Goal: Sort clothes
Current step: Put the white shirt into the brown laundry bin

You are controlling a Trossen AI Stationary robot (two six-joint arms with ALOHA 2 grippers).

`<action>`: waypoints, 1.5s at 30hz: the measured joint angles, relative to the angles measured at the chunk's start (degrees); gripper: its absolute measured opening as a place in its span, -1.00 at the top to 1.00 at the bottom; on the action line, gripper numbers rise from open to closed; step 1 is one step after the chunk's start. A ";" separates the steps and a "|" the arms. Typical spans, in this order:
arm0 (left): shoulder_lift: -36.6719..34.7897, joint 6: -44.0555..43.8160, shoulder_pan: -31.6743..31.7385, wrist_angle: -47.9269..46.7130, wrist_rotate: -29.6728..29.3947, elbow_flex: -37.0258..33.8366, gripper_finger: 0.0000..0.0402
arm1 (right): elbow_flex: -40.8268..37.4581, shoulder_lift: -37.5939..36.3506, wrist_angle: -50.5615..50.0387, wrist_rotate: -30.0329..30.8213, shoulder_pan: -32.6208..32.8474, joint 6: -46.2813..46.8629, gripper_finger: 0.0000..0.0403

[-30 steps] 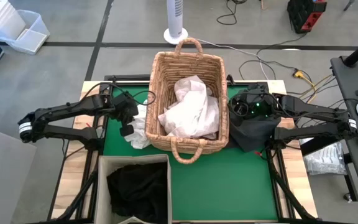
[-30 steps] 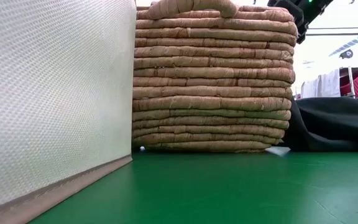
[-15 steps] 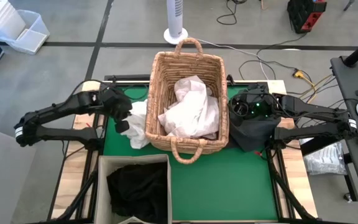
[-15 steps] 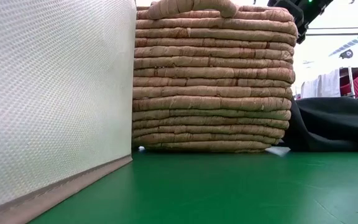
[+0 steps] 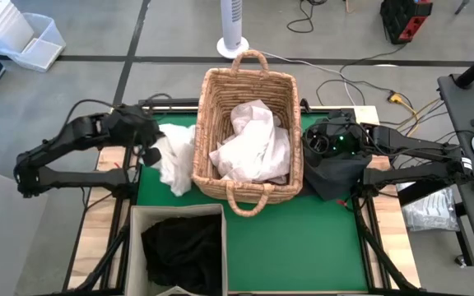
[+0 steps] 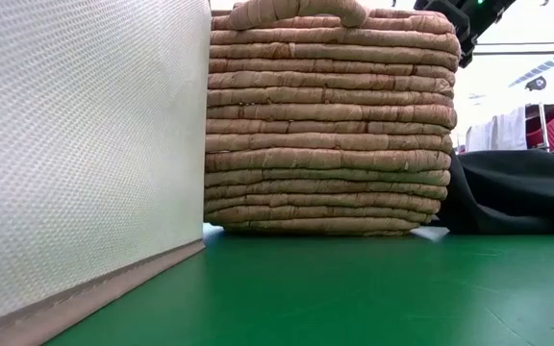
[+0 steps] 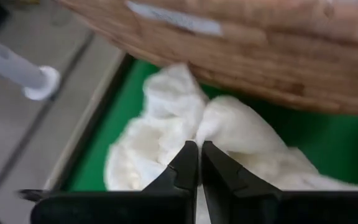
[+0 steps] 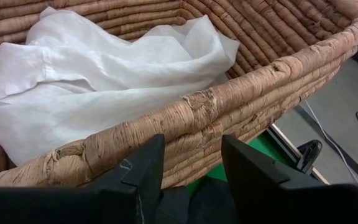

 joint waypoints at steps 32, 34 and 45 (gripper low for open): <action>4.49 -4.05 -8.56 -4.40 -7.83 18.41 1.00 | 3.42 -0.41 9.35 -0.44 0.00 -6.95 0.20; 5.03 -5.51 -8.56 -7.00 -7.84 16.91 0.98 | 3.73 -0.71 9.01 -0.46 0.02 -6.95 0.22; 6.68 -7.13 -8.33 -8.63 -8.16 4.23 0.39 | 3.74 -0.99 6.93 -0.57 0.02 -5.80 0.22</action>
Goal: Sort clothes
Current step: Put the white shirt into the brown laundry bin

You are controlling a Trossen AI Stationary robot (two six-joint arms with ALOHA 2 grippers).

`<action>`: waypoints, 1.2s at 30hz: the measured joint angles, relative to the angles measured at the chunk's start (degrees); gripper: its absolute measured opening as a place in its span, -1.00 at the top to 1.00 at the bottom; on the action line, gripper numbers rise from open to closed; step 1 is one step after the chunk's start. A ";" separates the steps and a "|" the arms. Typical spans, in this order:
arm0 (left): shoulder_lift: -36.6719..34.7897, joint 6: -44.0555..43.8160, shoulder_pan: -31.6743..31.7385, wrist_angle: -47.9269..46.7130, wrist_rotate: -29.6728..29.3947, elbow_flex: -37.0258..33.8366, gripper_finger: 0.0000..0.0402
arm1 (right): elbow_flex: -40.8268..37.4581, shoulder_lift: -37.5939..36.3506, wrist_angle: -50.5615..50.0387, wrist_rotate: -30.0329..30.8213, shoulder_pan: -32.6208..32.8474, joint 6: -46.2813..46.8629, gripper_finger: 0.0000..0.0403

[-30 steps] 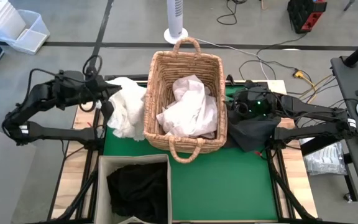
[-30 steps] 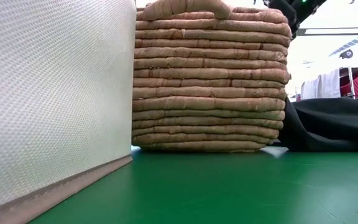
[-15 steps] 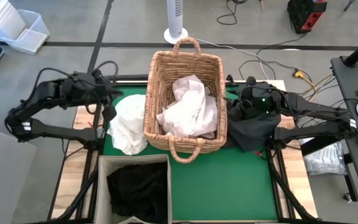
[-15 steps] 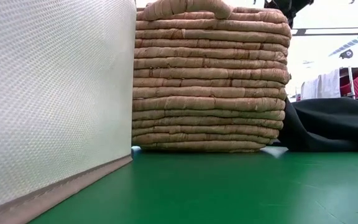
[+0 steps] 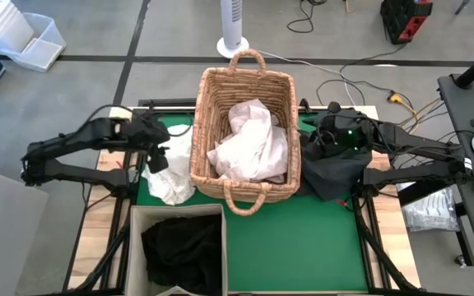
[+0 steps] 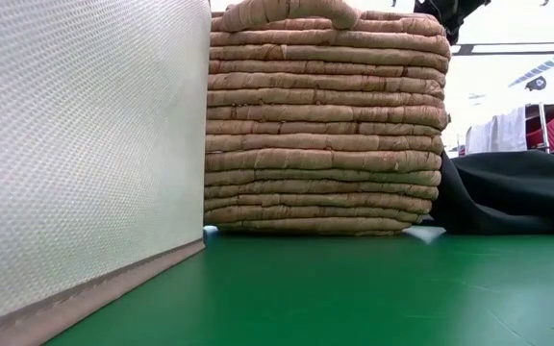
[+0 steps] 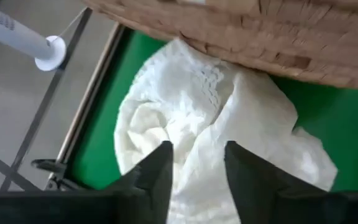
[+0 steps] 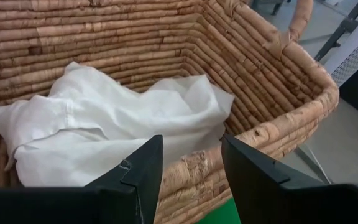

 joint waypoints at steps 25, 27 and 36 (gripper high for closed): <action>-0.05 9.69 6.84 12.75 6.14 -19.36 0.01 | 0.00 0.00 -1.05 -3.53 0.37 2.16 0.16; -0.06 10.01 7.76 13.04 6.13 -19.81 0.01 | 0.00 0.00 -1.05 -3.54 0.37 2.28 0.15; 0.15 14.04 10.97 20.41 11.11 -24.87 0.01 | 0.00 0.00 -1.06 -3.54 0.37 2.28 0.15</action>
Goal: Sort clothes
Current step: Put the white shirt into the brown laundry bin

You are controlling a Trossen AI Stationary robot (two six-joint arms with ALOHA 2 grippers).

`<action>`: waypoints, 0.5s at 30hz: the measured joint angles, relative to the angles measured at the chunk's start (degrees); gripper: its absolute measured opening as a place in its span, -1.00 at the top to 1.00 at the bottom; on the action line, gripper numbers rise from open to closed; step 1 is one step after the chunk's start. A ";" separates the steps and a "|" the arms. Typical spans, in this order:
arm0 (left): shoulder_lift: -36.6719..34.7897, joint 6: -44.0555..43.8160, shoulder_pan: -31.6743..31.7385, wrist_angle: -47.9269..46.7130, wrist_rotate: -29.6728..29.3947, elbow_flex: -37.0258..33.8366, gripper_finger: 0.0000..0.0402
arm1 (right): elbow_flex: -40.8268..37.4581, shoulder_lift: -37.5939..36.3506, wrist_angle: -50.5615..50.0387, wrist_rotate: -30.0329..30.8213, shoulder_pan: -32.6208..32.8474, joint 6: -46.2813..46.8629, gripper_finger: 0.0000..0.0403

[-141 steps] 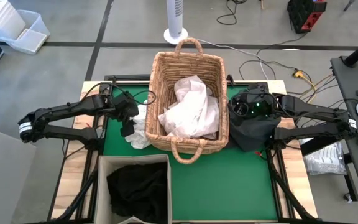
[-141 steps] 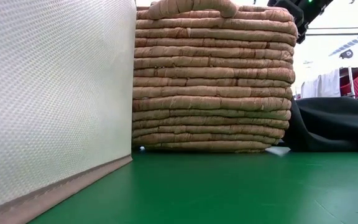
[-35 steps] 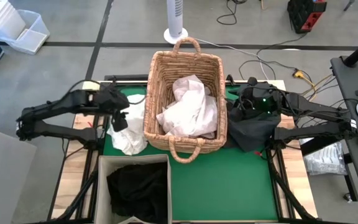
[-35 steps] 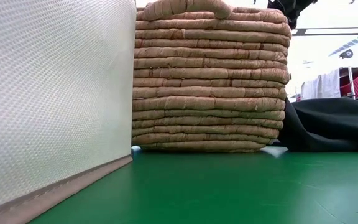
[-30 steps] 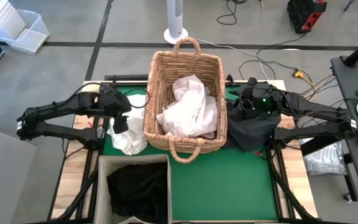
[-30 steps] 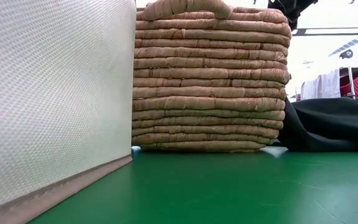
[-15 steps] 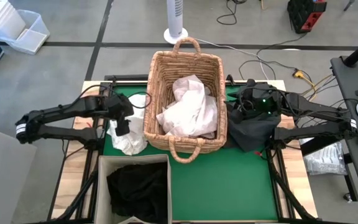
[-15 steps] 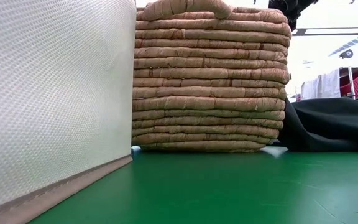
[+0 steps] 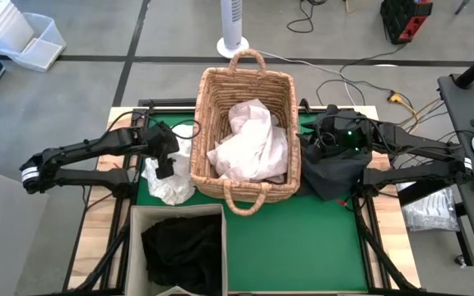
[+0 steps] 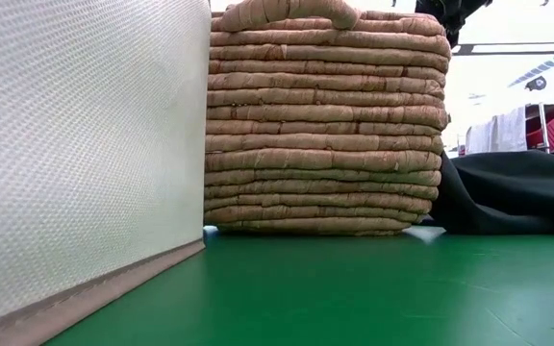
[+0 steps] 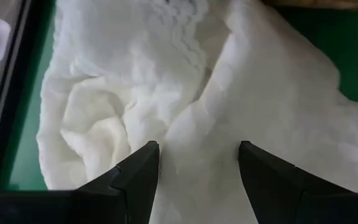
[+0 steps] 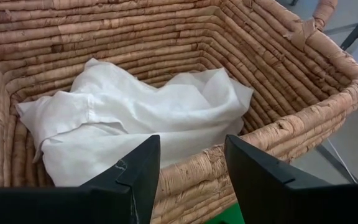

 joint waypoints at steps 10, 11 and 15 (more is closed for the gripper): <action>2.39 1.33 0.56 3.88 1.82 -1.51 0.08 | -0.04 0.00 -0.04 -0.46 0.00 0.02 0.14; 2.94 1.34 0.56 3.69 1.84 -1.51 0.12 | -0.07 0.00 -0.05 -0.46 0.00 0.02 0.13; 5.39 1.77 0.56 3.67 2.51 -1.51 0.34 | -0.07 0.00 -0.11 -0.50 0.00 0.02 0.13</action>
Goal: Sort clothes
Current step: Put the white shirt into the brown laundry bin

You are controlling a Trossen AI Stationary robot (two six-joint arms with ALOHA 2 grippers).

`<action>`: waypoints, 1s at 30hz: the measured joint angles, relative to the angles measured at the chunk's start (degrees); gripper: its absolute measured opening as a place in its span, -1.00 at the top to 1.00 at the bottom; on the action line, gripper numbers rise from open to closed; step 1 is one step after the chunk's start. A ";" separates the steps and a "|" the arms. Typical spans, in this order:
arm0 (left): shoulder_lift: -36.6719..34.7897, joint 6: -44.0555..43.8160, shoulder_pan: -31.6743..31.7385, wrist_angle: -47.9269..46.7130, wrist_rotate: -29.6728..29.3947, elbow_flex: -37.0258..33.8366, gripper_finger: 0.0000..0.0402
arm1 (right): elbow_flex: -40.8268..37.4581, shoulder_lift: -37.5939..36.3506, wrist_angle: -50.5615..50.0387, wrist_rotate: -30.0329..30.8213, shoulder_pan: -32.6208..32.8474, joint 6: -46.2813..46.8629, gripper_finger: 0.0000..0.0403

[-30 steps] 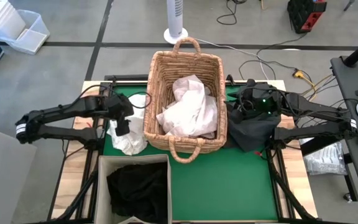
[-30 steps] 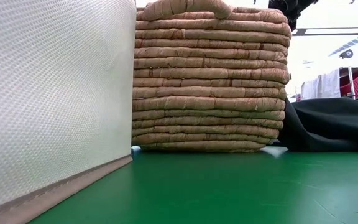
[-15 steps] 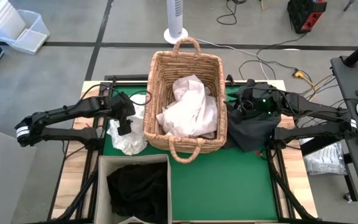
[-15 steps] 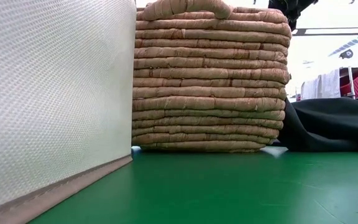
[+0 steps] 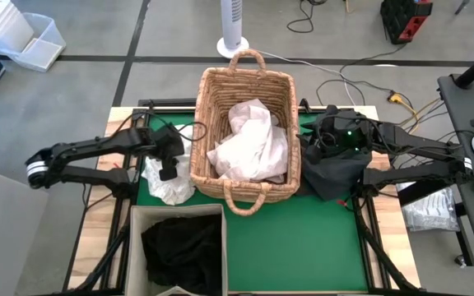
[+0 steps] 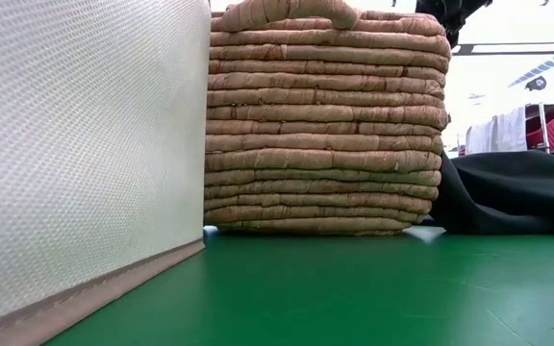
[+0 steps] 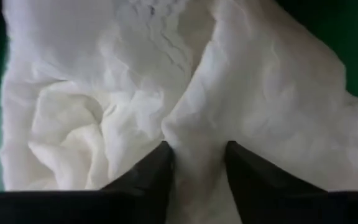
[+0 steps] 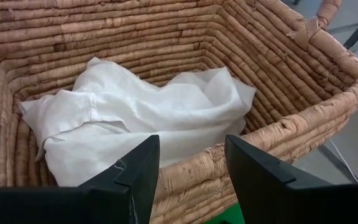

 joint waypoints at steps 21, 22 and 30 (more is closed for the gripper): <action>-10.09 0.65 0.28 -12.75 0.04 15.64 1.00 | -0.15 0.00 -0.09 -0.11 0.00 0.24 0.16; -10.81 0.52 0.28 -13.20 0.02 17.12 1.00 | -0.16 0.00 -0.08 -0.11 0.00 0.24 0.17; -13.86 0.84 0.20 -13.59 0.90 28.66 1.00 | -0.17 0.00 1.05 -0.11 0.00 0.32 0.23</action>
